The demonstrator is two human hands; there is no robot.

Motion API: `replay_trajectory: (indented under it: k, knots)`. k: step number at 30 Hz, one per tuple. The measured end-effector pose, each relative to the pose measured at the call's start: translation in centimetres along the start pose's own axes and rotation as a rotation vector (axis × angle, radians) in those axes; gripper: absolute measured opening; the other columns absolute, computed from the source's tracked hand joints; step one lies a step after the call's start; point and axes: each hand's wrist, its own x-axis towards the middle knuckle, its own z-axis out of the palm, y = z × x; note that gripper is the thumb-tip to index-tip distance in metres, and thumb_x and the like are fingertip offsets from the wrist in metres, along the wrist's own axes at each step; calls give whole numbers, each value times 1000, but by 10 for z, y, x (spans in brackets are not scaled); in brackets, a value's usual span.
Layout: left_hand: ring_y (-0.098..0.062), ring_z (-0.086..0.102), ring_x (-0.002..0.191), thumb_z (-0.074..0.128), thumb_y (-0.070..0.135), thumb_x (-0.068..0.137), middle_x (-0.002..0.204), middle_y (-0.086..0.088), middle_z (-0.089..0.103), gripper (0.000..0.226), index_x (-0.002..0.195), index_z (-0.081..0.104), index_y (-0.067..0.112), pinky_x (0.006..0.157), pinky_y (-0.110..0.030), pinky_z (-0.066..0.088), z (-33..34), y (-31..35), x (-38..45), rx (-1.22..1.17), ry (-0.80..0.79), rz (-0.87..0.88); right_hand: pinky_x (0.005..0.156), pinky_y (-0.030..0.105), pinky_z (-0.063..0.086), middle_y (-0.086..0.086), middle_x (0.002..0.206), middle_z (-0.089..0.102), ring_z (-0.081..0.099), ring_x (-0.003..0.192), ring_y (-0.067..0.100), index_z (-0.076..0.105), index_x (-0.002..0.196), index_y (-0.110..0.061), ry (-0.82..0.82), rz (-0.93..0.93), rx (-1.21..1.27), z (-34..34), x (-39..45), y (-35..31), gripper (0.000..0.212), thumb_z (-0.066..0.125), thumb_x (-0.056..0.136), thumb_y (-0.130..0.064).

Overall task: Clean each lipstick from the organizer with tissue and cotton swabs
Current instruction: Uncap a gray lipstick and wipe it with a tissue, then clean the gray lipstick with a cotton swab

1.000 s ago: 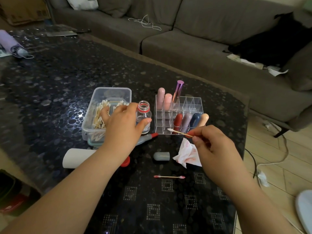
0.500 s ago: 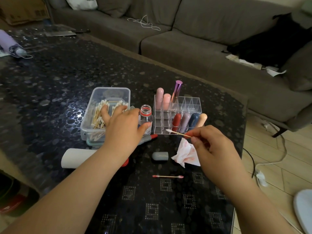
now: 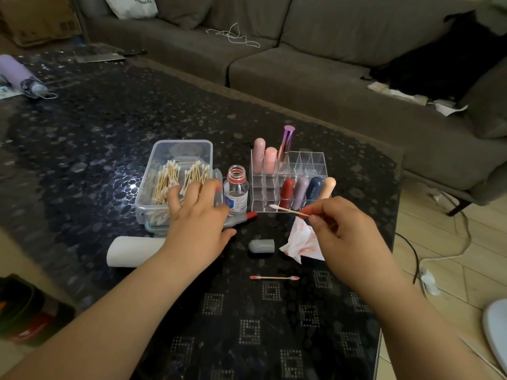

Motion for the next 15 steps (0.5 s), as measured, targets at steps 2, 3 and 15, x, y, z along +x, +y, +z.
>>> replay_trajectory:
  k: [2, 3, 15]
  knots:
    - [-31, 36, 110, 91, 34, 47, 118, -12, 55, 37, 75, 73, 16, 96, -53, 15, 2, 2, 1, 3, -39, -9, 72, -2, 36, -18, 92, 54, 51, 85, -8, 67, 100, -23, 4, 9, -11, -1, -1, 2, 17, 55, 94, -14]
    - [-31, 36, 110, 91, 32, 47, 119, -12, 55, 37, 75, 73, 15, 96, -53, 15, 3, 2, 1, -3, -55, -17, 72, -2, 35, -18, 91, 54, 51, 86, -9, 67, 100, -24, 8, 13, -12, -1, -1, 2, 17, 55, 94, -14]
    - [-3, 59, 87, 57, 31, 89, 90, 13, 63, 9, 94, 54, 25, 80, -17, 40, -52, 22, -10, -834, -37, -250, 58, 7, 42, -12, 72, 61, 56, 69, -2, 59, 78, -35, 97, 29, 256, -18, -5, -13, 23, 56, 92, -17]
